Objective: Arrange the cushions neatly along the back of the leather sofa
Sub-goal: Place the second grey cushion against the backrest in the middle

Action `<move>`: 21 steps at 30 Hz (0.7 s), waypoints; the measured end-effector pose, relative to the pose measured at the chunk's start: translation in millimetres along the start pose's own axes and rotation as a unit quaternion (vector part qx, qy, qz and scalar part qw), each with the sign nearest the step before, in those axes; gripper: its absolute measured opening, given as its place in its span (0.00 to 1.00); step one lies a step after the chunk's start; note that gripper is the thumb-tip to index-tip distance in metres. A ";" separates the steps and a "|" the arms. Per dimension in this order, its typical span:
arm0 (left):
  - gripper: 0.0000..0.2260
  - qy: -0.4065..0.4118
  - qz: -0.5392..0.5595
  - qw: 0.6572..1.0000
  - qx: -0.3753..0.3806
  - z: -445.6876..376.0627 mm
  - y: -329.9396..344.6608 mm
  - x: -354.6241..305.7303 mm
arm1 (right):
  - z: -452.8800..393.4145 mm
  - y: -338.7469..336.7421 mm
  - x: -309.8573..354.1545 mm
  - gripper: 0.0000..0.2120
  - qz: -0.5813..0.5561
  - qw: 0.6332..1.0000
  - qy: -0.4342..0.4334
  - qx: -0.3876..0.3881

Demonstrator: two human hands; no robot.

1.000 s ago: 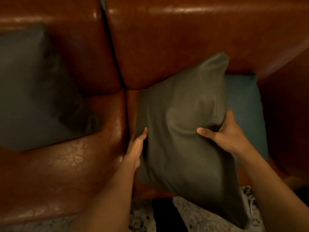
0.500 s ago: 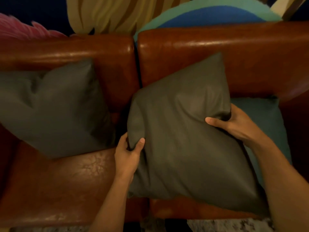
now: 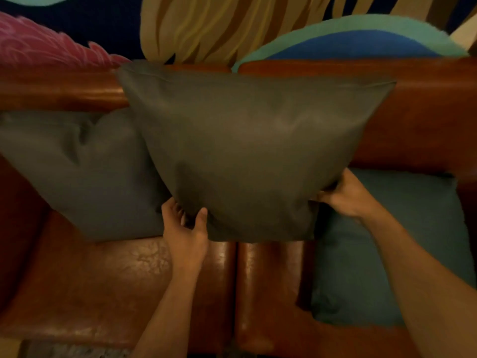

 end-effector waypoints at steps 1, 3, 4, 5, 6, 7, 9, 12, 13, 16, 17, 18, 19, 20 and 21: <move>0.20 0.006 -0.009 1.000 -0.004 -7.3 -1.1 0.9 | -8.3 6.4 -1.5 0.38 -0.013 1.000 0.014 -0.009; 0.21 0.013 -0.031 0.999 -0.007 -18.4 -1.9 2.1 | -22.3 18.1 -0.7 0.35 -0.061 0.998 0.029 -0.005; 0.21 0.010 -0.043 0.999 -0.004 -22.2 -1.4 3.7 | -28.0 22.8 -1.0 0.36 -0.082 0.996 0.038 -0.006; 0.21 0.003 -0.057 0.998 0.000 -24.4 -0.4 4.4 | -34.6 26.5 -6.3 0.37 -0.105 0.993 0.052 -0.009; 0.22 -0.006 -0.063 0.998 0.003 -25.5 0.7 4.3 | -40.4 29.5 -13.5 0.38 -0.117 0.990 0.072 -0.012; 0.25 -0.018 -0.060 0.998 0.005 -26.0 1.8 4.8 | -44.1 31.7 -19.5 0.39 -0.121 0.989 0.088 -0.016; 0.33 -0.054 -0.031 0.998 0.010 -24.0 5.9 8.8 | -47.2 33.1 -29.7 0.38 -0.107 0.987 0.117 -0.023; 0.42 -0.109 -0.046 0.992 0.035 -11.7 16.5 24.7 | -43.5 32.9 -33.2 0.30 -0.050 0.989 0.131 -0.045; 0.43 -0.122 -0.046 0.990 0.050 -7.7 19.8 32.5 | -42.4 28.0 -35.5 0.31 -0.018 0.988 0.133 -0.080; 0.46 -0.147 -0.053 0.984 0.081 -14.6 21.6 61.0 | -33.4 20.3 -46.2 0.35 0.048 0.972 0.171 -0.151; 0.48 -0.150 -0.059 0.983 0.090 -21.8 21.1 68.9 | -30.3 24.5 -51.1 0.34 0.035 0.971 0.185 -0.148; 0.47 -0.154 -0.062 0.981 0.099 -29.6 21.8 76.9 | -27.3 30.9 -55.7 0.34 0.021 0.971 0.200 -0.133; 0.46 -0.158 -0.062 0.980 0.108 -36.3 22.8 84.1 | -24.1 37.6 -58.8 0.35 0.013 0.970 0.214 -0.113; 0.45 -0.160 -0.066 0.979 0.112 -42.3 23.7 91.9 | -21.5 41.9 -60.5 0.35 0.010 0.970 0.225 -0.096; 0.45 -0.157 -0.074 0.979 0.110 -47.2 23.1 97.4 | -20.7 43.6 -61.6 0.36 0.008 0.969 0.230 -0.085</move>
Point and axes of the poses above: each hand's wrist, its own z-axis away from the middle knuckle, its own y-axis out of the palm, x = y × z, the point moved 7 cm from there along -z, towards the middle knuckle, and after that the axes turned 2 degrees about z, right-handed, at the moved point
